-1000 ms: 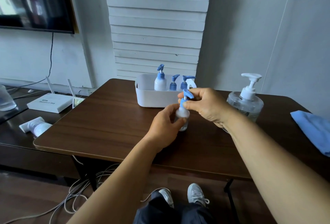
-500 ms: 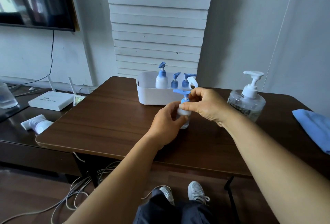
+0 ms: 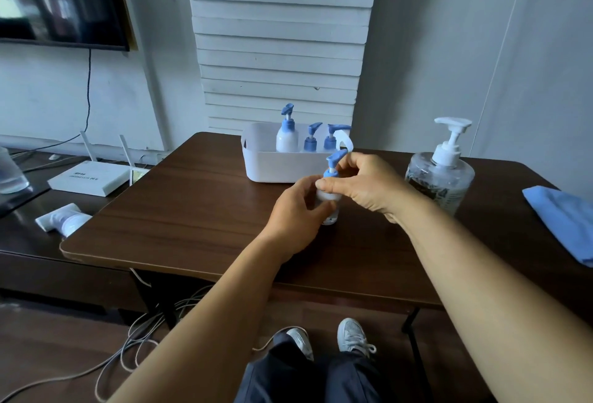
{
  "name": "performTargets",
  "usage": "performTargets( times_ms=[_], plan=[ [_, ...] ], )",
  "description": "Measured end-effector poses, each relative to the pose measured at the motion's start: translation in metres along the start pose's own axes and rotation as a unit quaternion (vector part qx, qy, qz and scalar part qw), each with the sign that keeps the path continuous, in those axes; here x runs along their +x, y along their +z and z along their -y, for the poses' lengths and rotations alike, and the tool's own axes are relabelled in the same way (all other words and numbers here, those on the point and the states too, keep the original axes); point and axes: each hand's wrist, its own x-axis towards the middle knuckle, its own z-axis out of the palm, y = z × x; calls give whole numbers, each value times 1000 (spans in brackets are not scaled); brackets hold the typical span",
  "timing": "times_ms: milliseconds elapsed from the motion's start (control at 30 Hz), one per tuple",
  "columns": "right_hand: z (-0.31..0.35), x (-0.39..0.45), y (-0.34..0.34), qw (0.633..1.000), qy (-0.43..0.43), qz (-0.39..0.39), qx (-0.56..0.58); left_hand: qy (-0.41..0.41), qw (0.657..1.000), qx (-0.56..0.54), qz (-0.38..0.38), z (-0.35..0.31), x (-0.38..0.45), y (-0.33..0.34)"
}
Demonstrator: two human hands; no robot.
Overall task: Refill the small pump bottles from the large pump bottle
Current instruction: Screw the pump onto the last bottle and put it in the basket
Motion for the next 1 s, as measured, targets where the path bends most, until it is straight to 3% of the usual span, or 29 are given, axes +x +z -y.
performTargets(
  times_ms=[67,167,300,433,567,667,767,900,1000],
  plan=[
    [0,-1,0,998,4,17,57,-2,1000,-3,-3,0,0,0],
    [-3,0,2,997,-1,-16,70,-4,1000,-1,-6,0,0,0],
    [-3,-5,4,988,13,29,153,-1,1000,-2,-8,-1,-1,1],
    [-4,-4,7,997,3,-22,81,-3,1000,0,-4,-2,-2,0],
    [-2,-4,4,991,-4,2,137,-4,1000,0,-7,-2,-2,1],
    [-3,-3,5,997,-9,-21,80,-5,1000,2,-5,-2,-1,0],
    [-4,-4,2,996,-11,15,92,-4,1000,7,-4,-1,-1,0],
    [-4,-1,4,998,-18,-33,43,-4,1000,10,-8,-1,-1,0],
    [-3,-1,1,997,-10,23,76,-1,1000,9,-10,0,-1,1]
  ],
)
